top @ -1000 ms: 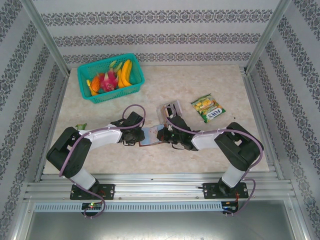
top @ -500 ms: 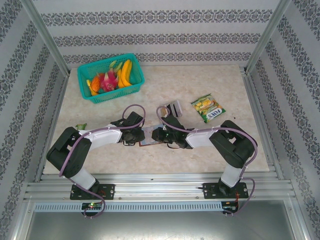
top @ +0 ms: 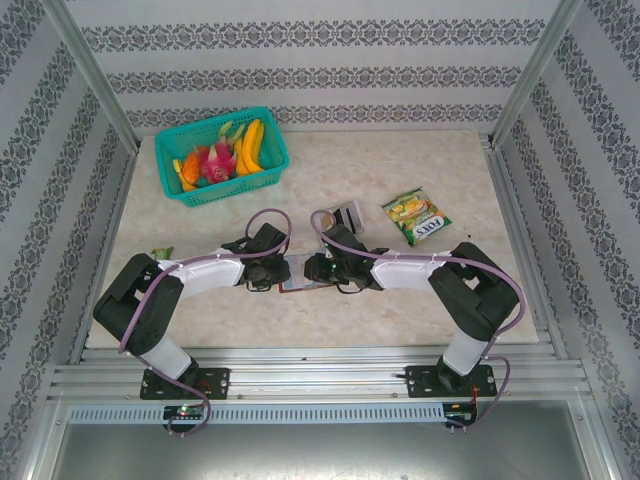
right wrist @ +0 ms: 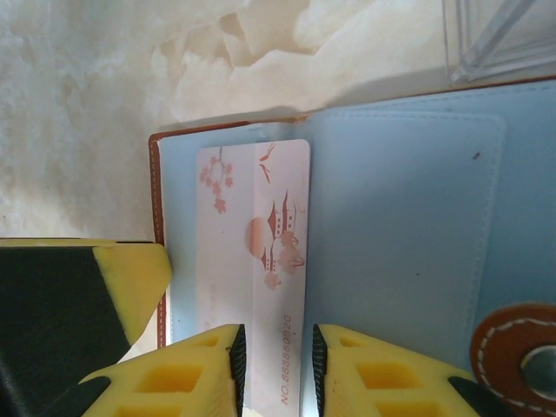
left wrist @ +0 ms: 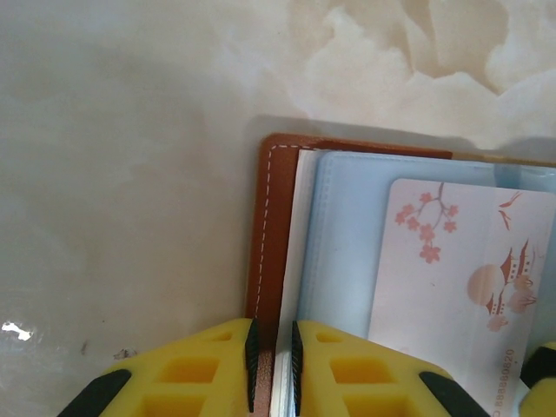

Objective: Put the credit cards into the card holder

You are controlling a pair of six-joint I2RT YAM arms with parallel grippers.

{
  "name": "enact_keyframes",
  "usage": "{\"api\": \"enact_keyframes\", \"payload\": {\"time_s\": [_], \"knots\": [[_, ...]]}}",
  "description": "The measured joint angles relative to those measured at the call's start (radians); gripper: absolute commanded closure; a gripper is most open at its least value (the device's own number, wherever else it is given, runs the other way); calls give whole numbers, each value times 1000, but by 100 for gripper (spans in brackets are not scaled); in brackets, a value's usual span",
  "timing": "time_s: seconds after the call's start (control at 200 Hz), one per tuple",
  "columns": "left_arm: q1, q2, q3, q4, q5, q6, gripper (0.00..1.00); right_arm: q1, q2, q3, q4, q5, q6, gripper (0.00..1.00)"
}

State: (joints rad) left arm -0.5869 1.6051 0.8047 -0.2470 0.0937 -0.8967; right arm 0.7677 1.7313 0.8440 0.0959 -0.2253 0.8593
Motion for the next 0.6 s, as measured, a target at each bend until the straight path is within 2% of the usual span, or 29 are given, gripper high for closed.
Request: {"api": "enact_keyframes", "payload": {"time_s": [0.155, 0.39, 0.599], "knots": [[0, 0, 0, 0, 0, 0, 79, 0, 27, 21, -13, -12, -7, 85], [0, 0, 0, 0, 0, 0, 79, 1, 45, 74, -65, -27, -40, 85], [0, 0, 0, 0, -1, 0, 79, 1, 93, 129, -105, -59, -67, 81]]}}
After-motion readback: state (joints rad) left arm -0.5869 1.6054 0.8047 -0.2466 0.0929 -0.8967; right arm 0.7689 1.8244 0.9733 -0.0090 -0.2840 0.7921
